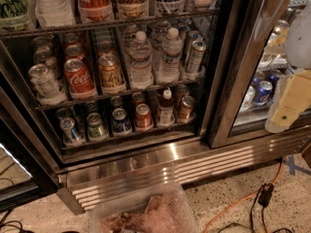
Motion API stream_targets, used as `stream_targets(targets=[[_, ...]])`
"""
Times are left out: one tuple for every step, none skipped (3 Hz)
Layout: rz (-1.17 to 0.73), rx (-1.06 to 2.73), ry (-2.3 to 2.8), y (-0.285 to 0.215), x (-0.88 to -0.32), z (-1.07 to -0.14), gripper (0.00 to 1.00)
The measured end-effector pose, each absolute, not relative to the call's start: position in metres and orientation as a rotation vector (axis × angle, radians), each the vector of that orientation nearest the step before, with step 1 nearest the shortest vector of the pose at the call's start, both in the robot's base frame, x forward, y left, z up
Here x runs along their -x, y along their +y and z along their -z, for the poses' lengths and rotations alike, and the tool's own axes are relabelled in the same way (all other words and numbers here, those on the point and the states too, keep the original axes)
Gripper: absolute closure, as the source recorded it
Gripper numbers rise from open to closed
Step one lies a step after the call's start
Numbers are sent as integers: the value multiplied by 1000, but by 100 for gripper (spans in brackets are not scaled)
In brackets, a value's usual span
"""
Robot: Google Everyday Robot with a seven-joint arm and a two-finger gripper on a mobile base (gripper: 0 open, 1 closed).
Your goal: Pick coke can from top shelf of fridge
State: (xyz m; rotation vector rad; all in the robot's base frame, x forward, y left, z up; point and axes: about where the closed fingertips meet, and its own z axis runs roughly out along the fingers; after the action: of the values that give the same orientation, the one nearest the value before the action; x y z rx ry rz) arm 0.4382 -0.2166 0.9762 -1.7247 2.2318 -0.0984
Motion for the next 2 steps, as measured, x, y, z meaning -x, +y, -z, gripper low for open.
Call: stream_targets(targets=[[100,1724,2228,-216,-439,-977,0],[63,1746,2126,-192,-455,-981,0]])
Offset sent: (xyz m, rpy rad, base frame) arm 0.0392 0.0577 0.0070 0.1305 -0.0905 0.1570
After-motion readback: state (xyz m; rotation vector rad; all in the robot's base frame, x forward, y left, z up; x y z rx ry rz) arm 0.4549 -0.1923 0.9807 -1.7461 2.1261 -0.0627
